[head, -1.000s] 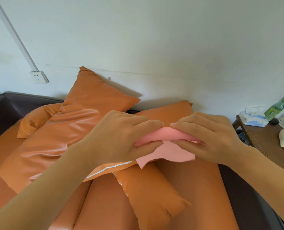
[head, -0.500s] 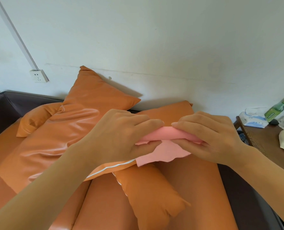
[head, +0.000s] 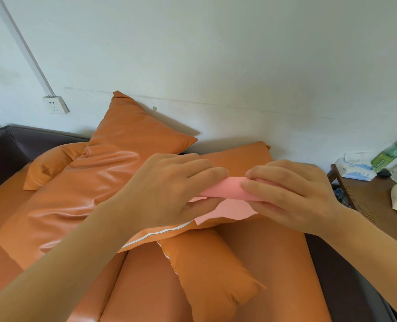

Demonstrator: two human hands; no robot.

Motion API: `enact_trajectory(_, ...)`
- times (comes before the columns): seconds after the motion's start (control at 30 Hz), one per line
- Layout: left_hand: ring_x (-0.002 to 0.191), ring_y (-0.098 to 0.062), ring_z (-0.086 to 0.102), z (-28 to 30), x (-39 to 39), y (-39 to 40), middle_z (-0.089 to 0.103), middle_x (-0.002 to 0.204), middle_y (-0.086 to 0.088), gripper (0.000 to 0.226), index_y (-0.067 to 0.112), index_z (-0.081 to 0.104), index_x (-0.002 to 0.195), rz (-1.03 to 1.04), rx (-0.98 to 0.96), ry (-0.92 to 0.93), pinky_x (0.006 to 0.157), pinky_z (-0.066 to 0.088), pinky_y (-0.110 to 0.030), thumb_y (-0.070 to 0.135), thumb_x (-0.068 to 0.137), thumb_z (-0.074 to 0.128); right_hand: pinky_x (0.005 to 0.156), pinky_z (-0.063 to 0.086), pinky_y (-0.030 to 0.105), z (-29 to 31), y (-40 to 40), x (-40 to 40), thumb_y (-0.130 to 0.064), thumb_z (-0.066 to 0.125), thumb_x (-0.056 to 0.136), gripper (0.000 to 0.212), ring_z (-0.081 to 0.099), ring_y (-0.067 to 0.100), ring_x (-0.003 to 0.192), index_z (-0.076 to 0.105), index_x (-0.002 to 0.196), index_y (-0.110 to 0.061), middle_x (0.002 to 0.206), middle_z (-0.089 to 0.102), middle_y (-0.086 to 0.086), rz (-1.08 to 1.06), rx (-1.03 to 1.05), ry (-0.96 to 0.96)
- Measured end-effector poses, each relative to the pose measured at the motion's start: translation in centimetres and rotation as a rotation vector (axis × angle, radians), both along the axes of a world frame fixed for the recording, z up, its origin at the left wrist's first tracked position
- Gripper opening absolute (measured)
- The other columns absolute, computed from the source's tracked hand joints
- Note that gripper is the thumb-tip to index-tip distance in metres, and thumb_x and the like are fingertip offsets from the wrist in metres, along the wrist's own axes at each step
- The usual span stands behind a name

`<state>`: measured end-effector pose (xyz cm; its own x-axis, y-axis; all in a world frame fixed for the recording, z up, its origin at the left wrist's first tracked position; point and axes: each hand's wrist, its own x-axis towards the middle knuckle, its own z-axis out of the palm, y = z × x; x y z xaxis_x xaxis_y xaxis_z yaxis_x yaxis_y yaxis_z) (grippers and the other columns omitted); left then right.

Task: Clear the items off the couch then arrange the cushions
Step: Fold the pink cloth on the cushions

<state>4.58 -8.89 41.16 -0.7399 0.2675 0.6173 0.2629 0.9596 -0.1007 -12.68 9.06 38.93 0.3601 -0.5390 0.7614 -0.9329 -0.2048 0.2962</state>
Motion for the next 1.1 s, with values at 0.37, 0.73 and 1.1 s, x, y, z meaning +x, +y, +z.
enact_trajectory(0.37,0.079,-0.027,0.059,-0.7,-0.4,-0.5,0.068,0.100,-0.010,0.029,0.009,0.057,0.116,-0.094,-0.120,0.144,0.062,0.045,-0.032,0.008,0.088,0.066,0.063,0.053,0.033,0.1,0.0,0.1,-0.029,0.076,0.083,0.044,0.066,0.025,0.077,0.055,0.115,-0.009,0.098,0.071,0.009,0.004,0.055,-0.150)
enact_trajectory(0.73,0.075,-0.023,0.060,-0.4,-0.7,-0.1,0.070,0.101,-0.003,0.026,0.012,0.063,0.115,-0.068,-0.108,0.174,0.053,0.045,-0.035,0.021,0.091,0.067,0.061,0.052,0.033,0.3,0.0,0.1,-0.023,0.067,0.089,0.022,0.066,0.023,0.073,0.064,0.104,-0.008,0.089,0.072,0.008,-0.026,0.096,-0.203)
enact_trajectory(1.1,0.079,-0.015,0.055,-0.4,-0.5,0.4,0.071,0.096,0.000,0.025,0.010,0.073,0.108,-0.001,-0.059,0.091,0.061,0.024,-0.020,0.026,0.090,0.068,0.055,0.051,0.037,0.4,0.5,-0.3,-0.026,0.073,0.086,0.030,0.065,0.025,0.072,0.059,0.109,-0.012,0.093,0.071,0.006,-0.060,0.105,-0.150)
